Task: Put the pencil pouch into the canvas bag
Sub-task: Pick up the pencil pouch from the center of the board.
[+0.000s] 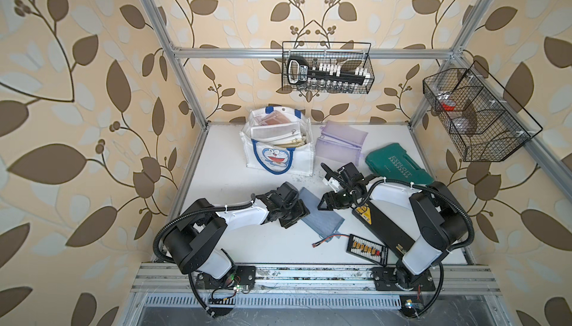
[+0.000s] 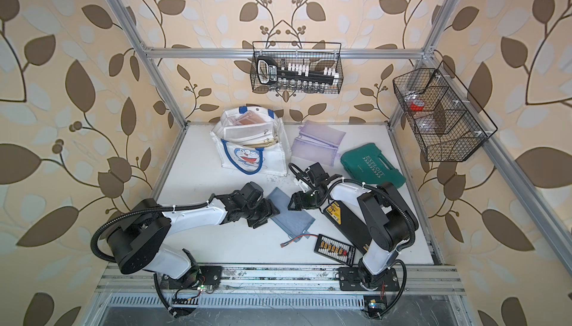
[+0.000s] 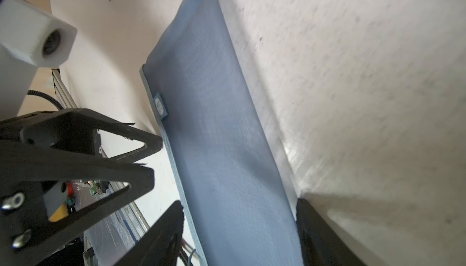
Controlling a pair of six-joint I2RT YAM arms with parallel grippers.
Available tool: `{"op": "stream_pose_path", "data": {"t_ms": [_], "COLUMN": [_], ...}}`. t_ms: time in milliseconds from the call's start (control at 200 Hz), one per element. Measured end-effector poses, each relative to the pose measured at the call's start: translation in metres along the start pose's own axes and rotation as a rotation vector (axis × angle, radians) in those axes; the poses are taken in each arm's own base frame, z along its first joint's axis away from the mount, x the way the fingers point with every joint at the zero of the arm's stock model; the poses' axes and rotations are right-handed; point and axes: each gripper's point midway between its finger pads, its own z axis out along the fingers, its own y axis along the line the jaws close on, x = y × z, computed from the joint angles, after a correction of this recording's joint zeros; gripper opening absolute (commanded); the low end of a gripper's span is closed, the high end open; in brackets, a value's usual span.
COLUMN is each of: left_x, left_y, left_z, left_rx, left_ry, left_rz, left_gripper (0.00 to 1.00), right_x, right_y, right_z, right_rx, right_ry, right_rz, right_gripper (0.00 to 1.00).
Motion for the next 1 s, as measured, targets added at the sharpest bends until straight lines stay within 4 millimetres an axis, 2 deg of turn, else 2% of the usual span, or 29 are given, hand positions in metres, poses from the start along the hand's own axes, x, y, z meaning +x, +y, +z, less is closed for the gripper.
{"op": "stream_pose_path", "data": {"t_ms": [180, 290, 450, 610, 775, 905, 1000], "left_x": [0.0, -0.003, -0.003, -0.001, 0.002, 0.004, 0.007], "left_y": [-0.023, -0.034, -0.041, -0.039, -0.031, -0.044, -0.058], "left_z": [0.015, 0.023, 0.028, 0.027, 0.015, -0.011, -0.037], "left_rx": [0.07, 0.115, 0.144, 0.147, 0.129, 0.163, 0.207], "left_ry": [-0.015, -0.025, -0.026, -0.026, -0.031, -0.053, -0.077], "left_rz": [-0.01, -0.02, -0.013, -0.013, 0.011, 0.096, 0.185], "left_gripper": [0.64, 0.59, 0.54, 0.53, 0.53, 0.53, 0.64], "right_x": [0.01, 0.014, 0.018, 0.008, -0.008, -0.01, -0.016], "right_y": [0.005, 0.006, 0.004, 0.003, 0.005, 0.01, 0.023], "right_z": [0.002, 0.003, 0.002, -0.017, -0.039, -0.049, -0.063], "right_rx": [-0.005, -0.016, -0.033, -0.064, -0.095, -0.114, -0.143], "right_ry": [0.015, 0.018, 0.012, -0.06, -0.138, -0.157, -0.193], "right_rz": [-0.003, 0.005, 0.042, 0.06, 0.044, 0.034, 0.001], "right_gripper": [0.66, 0.61, 0.4, 0.22, 0.13, 0.13, 0.14]}}
